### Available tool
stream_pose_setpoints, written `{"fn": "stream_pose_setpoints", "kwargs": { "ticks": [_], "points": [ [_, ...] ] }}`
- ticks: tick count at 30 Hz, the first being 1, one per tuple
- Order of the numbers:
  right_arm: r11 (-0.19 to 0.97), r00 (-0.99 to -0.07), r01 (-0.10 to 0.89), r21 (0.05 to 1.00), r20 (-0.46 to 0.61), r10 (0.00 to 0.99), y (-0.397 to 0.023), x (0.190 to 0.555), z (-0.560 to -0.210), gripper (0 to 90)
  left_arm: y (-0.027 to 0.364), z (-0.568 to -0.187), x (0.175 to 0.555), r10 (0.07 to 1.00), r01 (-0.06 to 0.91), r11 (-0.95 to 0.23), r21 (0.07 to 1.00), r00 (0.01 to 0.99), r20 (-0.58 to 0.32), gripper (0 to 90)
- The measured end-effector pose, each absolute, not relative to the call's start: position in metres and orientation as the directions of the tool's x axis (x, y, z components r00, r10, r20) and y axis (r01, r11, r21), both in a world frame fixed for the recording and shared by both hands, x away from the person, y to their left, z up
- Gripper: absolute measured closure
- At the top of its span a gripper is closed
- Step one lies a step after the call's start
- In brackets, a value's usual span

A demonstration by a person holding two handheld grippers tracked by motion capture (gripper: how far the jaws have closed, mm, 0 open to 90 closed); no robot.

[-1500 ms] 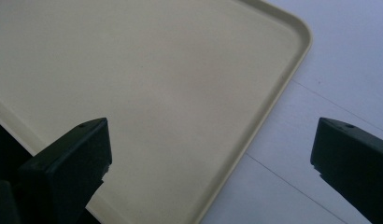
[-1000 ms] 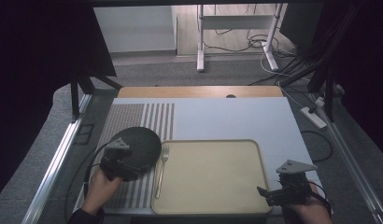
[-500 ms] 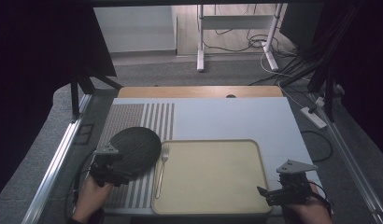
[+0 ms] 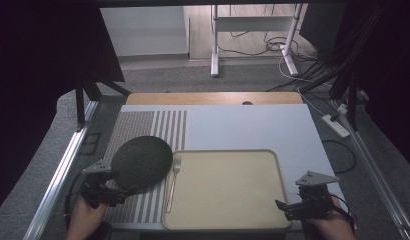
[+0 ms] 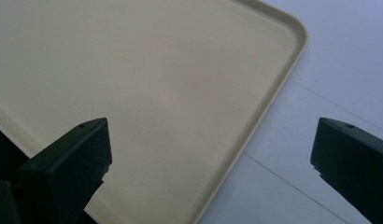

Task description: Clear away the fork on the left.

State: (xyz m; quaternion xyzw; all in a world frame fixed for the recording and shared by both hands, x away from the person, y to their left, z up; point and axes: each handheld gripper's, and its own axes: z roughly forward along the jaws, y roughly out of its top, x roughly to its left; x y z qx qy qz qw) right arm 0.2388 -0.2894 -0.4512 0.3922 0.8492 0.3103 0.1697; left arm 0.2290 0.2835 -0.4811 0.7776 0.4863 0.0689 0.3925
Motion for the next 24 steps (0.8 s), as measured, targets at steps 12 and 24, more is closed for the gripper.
{"fn": "stream_pose_setpoints", "kwargs": {
  "ticks": [12, 24],
  "points": [
    [0.5, -0.633, 0.562, 0.659, -0.046, 0.773, -0.289, 0.239, -0.451, 0.0, 0.293, -0.481, 0.218, 0.82, 0.704, -0.189, 0.685, 0.497, -0.284, 0.0],
    [0.499, -0.632, 0.563, 0.658, -0.047, 0.774, -0.289, 0.239, -0.451, 0.0, 0.297, -0.479, 0.209, 0.827, 0.705, -0.191, 0.683, 0.491, -0.275, 0.0]
  ]
}}
